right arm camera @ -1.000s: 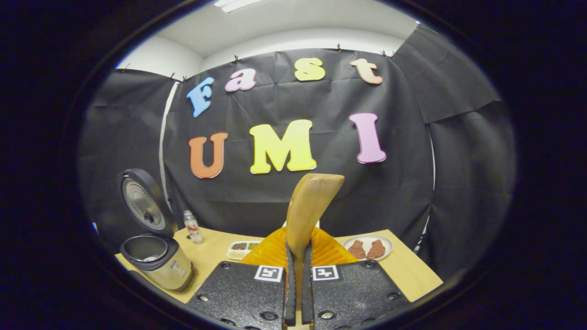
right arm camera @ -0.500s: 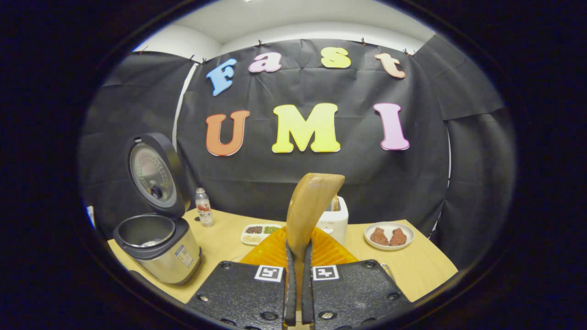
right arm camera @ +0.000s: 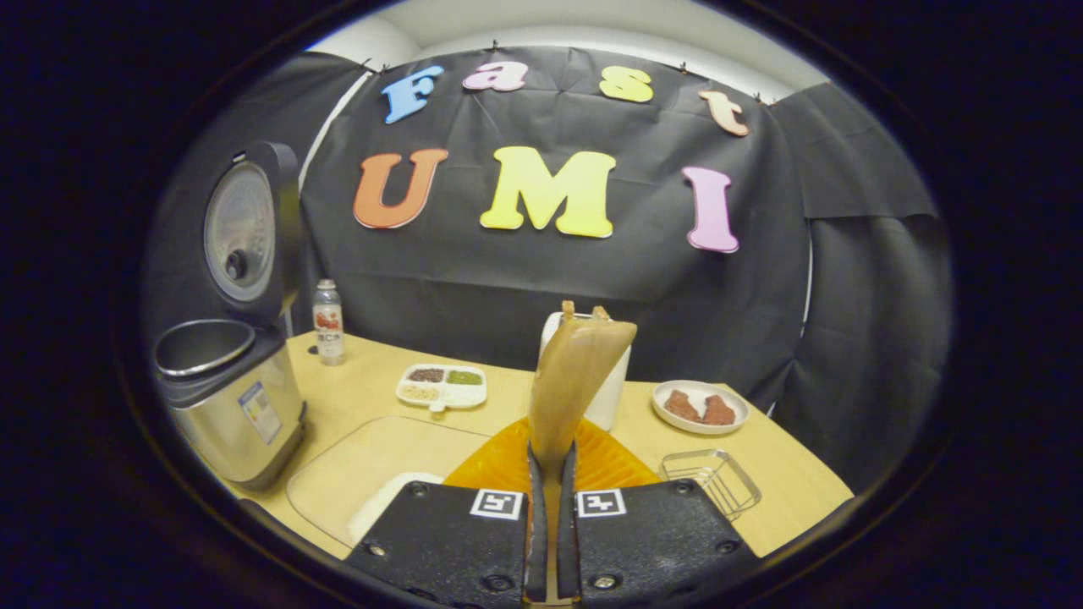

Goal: Close the left gripper, press the button to open the rice cooker; take a wooden spoon from the chopstick holder with the right hand, scoop a spoonful of rice and pour it into the rice cooker, then put the wooden spoon back into the chopstick holder.

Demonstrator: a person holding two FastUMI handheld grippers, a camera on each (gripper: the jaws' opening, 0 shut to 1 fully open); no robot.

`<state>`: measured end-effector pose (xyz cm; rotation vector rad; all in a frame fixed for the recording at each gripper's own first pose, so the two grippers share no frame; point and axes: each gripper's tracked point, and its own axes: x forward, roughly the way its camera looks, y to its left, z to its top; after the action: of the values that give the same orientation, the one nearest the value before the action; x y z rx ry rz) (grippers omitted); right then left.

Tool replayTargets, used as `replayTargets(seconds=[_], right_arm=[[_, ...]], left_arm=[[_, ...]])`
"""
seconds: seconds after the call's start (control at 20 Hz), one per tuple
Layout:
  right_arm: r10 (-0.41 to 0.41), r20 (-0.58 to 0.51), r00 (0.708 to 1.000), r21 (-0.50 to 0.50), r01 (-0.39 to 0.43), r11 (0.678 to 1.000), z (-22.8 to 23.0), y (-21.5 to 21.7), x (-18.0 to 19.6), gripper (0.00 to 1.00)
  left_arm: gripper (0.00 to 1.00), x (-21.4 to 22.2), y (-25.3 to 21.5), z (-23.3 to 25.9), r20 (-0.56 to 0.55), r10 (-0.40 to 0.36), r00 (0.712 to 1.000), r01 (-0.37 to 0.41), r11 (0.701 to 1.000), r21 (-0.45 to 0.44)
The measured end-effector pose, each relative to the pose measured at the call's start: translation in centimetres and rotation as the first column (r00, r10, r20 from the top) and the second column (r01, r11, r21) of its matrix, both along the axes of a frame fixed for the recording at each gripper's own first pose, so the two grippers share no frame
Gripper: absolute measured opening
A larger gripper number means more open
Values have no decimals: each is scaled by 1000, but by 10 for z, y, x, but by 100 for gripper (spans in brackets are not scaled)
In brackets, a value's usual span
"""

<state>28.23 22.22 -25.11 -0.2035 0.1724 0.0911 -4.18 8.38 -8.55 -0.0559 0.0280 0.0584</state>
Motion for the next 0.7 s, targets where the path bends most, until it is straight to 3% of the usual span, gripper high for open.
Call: replayTargets(seconds=[0.05,0.1,0.2,0.25,0.3,0.35,0.45,0.5,0.55,0.6,0.65,0.7], right_arm=[[-4,1,1000,-13,4,1000,-6,2,0,10],[1,-3,1000,-2,-1,1000,-9,5,-3,10],[24,-71,997,86,-18,996,-23,12,-8,10],[40,-112,993,132,-25,991,-30,16,-12,10],[52,-143,988,184,-25,983,-31,18,-15,10],[59,-172,983,234,-17,972,-30,19,-17,10],[109,-232,967,339,-24,941,-33,29,-22,10],[139,-265,954,388,-27,921,-33,35,-27,10],[165,-292,942,439,-22,898,-37,40,-29,10],[193,-313,930,485,-18,874,-39,46,-33,10],[202,-331,922,519,-1,855,-39,48,-34,5],[206,-341,917,548,16,836,-38,48,-34,10]], left_arm=[[88,0,-2,-1,-1,-5,1000,5,1000,-4],[96,1,-4,-3,-8,-10,1000,10,1000,-5],[97,2,-6,-9,-19,-14,1000,14,1000,-1],[96,3,-7,-10,-25,-15,1000,15,1000,3],[88,4,-8,-11,-29,-16,999,16,1000,6],[96,3,-8,-12,-32,-16,999,16,1000,8],[96,4,-9,-12,-34,-16,999,16,1000,11],[88,5,-9,-11,-32,-15,999,15,1000,10],[96,4,-9,-10,-31,-15,999,16,1000,9],[88,5,-10,-9,-31,-17,999,17,1000,6],[88,5,-11,-10,-33,-19,999,19,1000,4],[88,5,-11,-10,-36,-19,999,19,1000,4]])
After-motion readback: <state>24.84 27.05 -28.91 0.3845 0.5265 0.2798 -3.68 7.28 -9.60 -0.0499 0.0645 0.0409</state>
